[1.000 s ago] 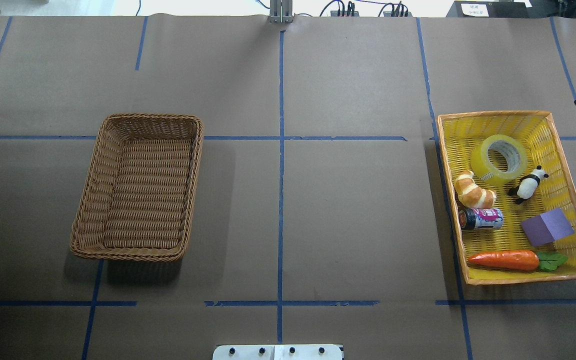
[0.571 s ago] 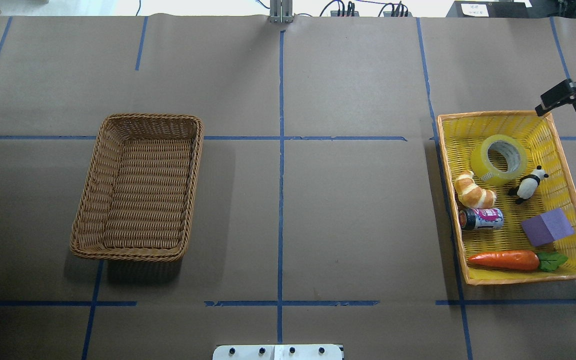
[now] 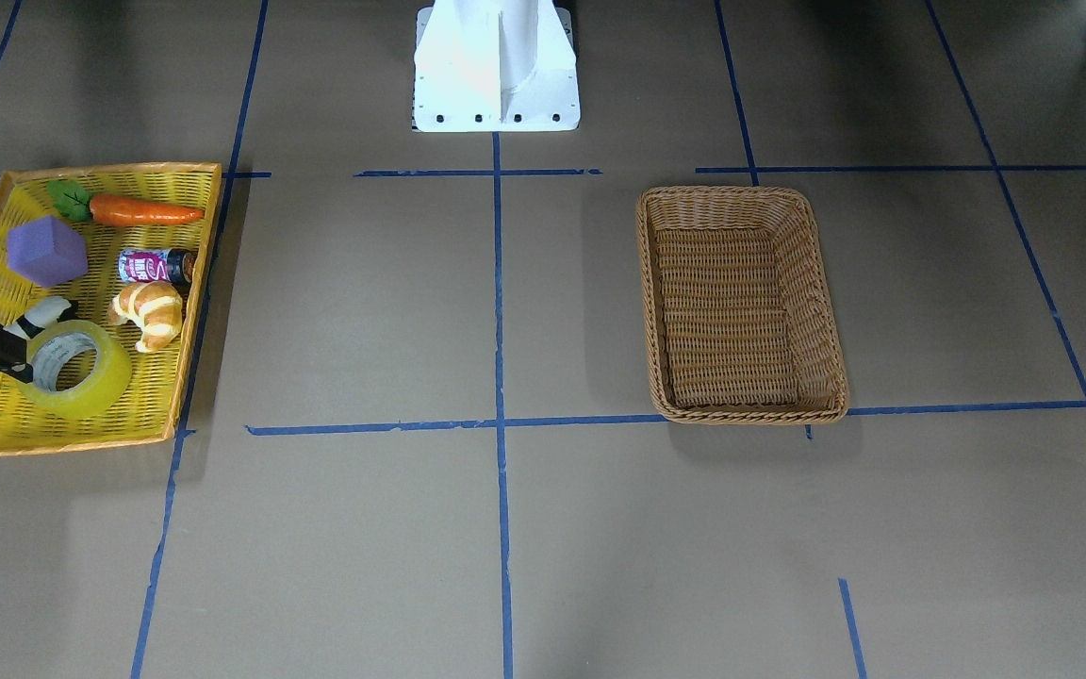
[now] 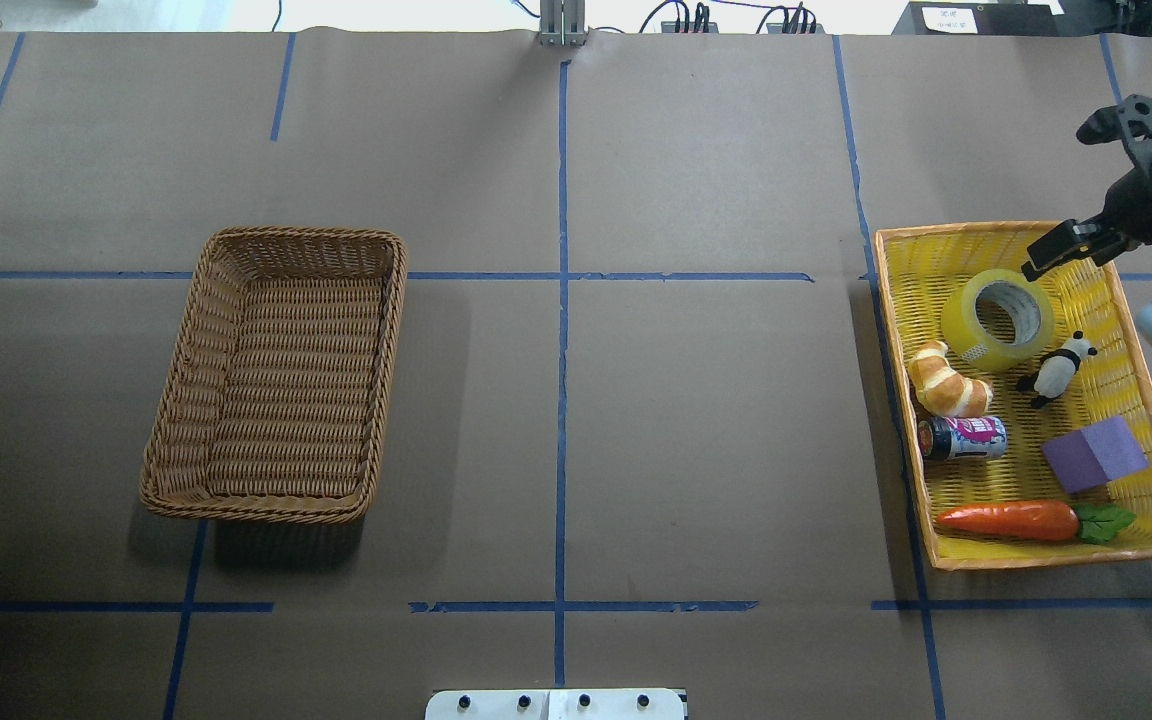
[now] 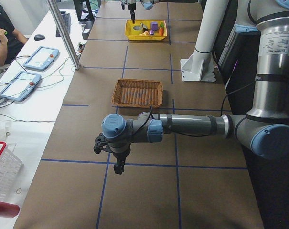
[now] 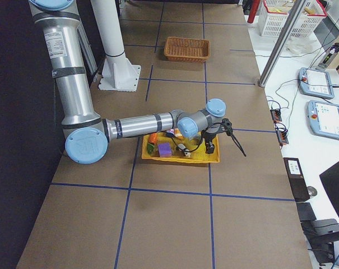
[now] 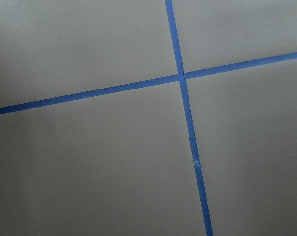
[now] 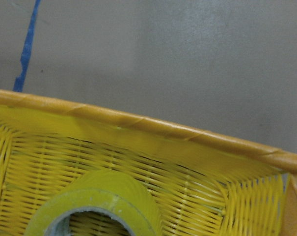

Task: Move tape to another basket

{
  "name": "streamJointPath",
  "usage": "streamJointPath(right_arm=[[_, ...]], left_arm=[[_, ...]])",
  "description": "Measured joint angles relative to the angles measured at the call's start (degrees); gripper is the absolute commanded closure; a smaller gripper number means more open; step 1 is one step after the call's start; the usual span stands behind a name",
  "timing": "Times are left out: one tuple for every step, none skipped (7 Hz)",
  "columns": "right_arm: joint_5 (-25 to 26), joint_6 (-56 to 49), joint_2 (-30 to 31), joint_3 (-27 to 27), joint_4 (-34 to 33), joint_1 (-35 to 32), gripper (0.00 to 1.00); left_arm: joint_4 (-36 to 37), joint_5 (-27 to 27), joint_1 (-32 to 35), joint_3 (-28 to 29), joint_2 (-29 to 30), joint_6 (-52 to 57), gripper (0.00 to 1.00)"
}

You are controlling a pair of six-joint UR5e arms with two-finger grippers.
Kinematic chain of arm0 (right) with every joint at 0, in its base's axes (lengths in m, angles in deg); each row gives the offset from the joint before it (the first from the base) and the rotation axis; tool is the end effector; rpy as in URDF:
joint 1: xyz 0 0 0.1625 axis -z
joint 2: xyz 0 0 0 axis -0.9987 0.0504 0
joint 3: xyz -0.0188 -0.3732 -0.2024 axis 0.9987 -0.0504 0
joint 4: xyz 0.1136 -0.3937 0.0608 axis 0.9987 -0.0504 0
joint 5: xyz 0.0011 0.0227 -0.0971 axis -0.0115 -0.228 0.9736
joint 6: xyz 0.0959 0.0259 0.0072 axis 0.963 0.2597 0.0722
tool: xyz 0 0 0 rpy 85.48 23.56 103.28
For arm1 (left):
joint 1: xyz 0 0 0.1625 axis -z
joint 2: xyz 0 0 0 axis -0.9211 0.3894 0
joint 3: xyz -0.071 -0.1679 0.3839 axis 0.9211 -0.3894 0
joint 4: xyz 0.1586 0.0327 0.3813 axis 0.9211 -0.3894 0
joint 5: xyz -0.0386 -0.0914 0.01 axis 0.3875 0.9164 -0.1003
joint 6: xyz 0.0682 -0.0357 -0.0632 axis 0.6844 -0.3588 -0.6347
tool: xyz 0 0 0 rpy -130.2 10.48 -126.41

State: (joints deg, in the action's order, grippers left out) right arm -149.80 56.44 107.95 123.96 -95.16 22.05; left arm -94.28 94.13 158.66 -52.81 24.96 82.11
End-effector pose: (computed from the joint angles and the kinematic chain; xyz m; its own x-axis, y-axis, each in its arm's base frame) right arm -0.1868 -0.5618 0.5596 0.6653 -0.2390 0.7073 0.1648 0.9710 0.1731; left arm -0.0778 -0.4837 0.6542 0.7084 0.1827 -0.6818 -0.1378 0.9831 0.1203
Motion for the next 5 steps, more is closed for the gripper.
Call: streamJointPath(right_arm=[[0.06,-0.03,0.0,-0.18,0.12,1.08,0.0],[0.37,-0.05,-0.06,-0.49,0.18,2.12,0.0],[1.24,-0.06,-0.15,-0.94,0.21,3.08,0.0],[2.39,-0.08,-0.3,-1.47,0.19,3.89,0.0],[2.97,-0.1,-0.44,-2.11,0.18,4.32,0.05]], left_arm=[[0.0,0.0,0.0,0.0,0.0,0.0,0.0],[0.0,0.0,0.0,0.0,0.0,0.0,0.0],[0.0,0.0,0.0,0.0,0.0,0.02,0.0],[-0.02,0.0,0.0,0.0,0.0,0.04,0.0],[-0.04,0.0,0.0,0.0,0.0,0.02,0.0]])
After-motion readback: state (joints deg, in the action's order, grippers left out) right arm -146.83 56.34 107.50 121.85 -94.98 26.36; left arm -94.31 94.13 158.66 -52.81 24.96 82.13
